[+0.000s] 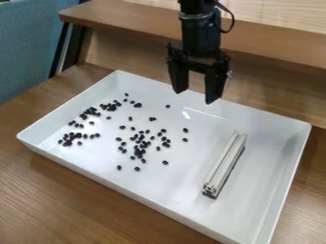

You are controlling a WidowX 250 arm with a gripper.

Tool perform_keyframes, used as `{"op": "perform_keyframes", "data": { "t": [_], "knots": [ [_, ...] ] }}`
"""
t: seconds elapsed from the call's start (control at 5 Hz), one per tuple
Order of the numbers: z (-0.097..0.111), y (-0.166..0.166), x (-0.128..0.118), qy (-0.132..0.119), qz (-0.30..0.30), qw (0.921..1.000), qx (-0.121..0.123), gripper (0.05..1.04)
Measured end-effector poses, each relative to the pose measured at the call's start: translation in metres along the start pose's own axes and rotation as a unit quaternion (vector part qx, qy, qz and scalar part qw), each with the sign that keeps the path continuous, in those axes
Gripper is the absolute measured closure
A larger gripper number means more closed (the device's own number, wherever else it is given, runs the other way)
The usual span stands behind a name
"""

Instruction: Sweep into pile

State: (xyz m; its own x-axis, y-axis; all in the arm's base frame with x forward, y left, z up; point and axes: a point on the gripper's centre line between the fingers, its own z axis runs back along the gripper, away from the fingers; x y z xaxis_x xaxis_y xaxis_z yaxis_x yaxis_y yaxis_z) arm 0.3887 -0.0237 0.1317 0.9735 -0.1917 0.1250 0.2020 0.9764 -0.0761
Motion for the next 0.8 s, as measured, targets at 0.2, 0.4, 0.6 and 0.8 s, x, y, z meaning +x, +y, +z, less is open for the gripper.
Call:
{"op": "perform_keyframes", "data": {
  "t": [0.2, 0.4, 0.6, 0.8],
  "knots": [
    [-0.015, 0.000, -0.002, 0.018, 0.004, 0.9998, -0.005, 0.084],
    [-0.030, -0.001, 0.019, 0.012, 0.012, 0.9996, -0.022, 0.084],
    [-0.040, -0.011, 0.035, 0.004, 0.022, 0.9995, -0.021, 0.084],
    [-0.046, -0.024, 0.041, -0.006, 0.034, 0.9994, -0.009, 0.084]
  ]
}}
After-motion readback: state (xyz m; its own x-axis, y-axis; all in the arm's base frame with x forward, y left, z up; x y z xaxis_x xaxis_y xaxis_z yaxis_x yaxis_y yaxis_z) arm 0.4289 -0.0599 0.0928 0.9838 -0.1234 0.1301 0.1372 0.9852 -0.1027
